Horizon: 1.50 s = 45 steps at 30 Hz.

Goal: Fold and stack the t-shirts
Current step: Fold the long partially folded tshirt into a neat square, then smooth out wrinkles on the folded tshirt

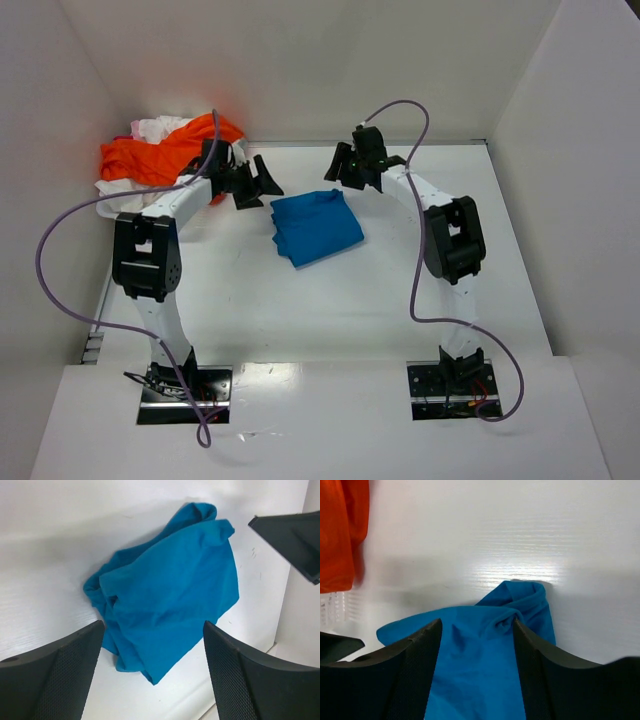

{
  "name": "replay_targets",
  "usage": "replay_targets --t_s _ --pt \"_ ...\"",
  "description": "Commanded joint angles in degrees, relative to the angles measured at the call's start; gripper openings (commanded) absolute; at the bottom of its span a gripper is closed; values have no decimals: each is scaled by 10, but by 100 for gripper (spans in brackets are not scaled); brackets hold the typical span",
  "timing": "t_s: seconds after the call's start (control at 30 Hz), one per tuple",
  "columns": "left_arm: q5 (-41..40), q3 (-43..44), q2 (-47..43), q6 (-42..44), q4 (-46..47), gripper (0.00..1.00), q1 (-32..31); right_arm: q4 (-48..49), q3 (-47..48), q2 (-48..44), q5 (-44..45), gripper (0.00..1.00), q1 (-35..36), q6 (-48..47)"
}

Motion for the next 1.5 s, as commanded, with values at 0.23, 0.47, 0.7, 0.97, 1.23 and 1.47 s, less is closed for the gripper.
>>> replay_targets --t_s 0.23,0.47,0.7,0.97,1.23,1.47 --pt "25 -114 -67 16 58 64 -23 46 -56 -114 -22 21 -8 -7" --pt "20 -170 -79 -6 87 46 -69 53 -121 -120 -42 11 -2 -13" --pt "25 -181 -51 -18 104 26 -89 53 -128 -77 -58 12 -2 -18" --pt "44 -186 -39 -18 99 17 -94 42 -63 13 -70 12 -2 -18" --pt "55 -203 -28 -18 92 17 -99 30 30 83 -70 12 -2 -8" --pt "55 -208 -15 -18 92 17 -99 -13 142 137 -50 13 -2 -21"
